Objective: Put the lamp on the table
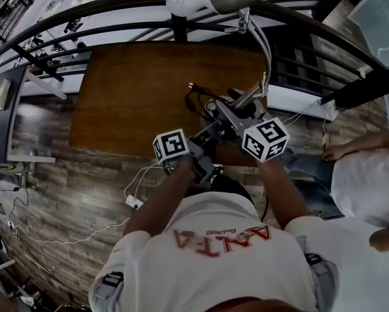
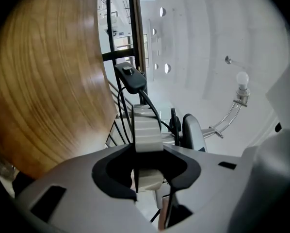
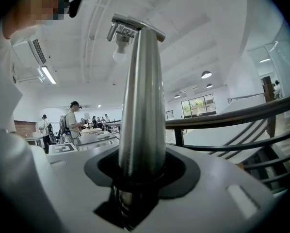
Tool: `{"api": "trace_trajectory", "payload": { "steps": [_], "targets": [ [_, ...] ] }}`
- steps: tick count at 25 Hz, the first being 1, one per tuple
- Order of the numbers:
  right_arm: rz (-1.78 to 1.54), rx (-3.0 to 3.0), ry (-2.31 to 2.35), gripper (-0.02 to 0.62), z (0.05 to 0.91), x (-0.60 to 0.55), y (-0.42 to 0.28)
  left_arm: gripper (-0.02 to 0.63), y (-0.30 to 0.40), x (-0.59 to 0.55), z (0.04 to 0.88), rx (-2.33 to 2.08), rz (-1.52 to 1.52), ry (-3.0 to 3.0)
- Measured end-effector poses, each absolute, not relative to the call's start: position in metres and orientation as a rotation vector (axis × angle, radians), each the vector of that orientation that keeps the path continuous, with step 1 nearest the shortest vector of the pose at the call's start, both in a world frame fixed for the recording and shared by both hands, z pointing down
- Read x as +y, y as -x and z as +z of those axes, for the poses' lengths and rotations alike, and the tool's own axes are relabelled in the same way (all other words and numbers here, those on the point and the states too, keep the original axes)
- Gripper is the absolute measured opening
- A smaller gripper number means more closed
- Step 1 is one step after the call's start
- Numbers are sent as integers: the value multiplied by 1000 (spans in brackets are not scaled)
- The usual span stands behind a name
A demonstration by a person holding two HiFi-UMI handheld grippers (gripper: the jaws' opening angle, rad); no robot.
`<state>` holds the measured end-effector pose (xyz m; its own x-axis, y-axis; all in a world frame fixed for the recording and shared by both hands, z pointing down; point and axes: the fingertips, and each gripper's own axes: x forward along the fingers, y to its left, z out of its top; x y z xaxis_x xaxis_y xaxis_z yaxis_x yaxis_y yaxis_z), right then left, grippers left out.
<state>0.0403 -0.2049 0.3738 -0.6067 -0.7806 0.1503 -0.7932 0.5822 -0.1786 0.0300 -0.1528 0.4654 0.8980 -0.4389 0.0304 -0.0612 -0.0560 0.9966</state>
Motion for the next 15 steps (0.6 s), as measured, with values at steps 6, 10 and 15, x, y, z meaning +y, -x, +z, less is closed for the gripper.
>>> {"api": "trace_trajectory", "payload": {
  "steps": [6,10,15],
  "targets": [
    [369,-2752,-1291,190,397,-263,-78,143,-71,-209,487,-415,-354,-1581],
    [371,-2755,-1256,190,416,-296,-104,142,-100,-242,506,-429,-370,-1567],
    [391,-2759,-1215,190,437,-336,-125,141,-122,-281,526,-447,-375,-1549]
  ]
}}
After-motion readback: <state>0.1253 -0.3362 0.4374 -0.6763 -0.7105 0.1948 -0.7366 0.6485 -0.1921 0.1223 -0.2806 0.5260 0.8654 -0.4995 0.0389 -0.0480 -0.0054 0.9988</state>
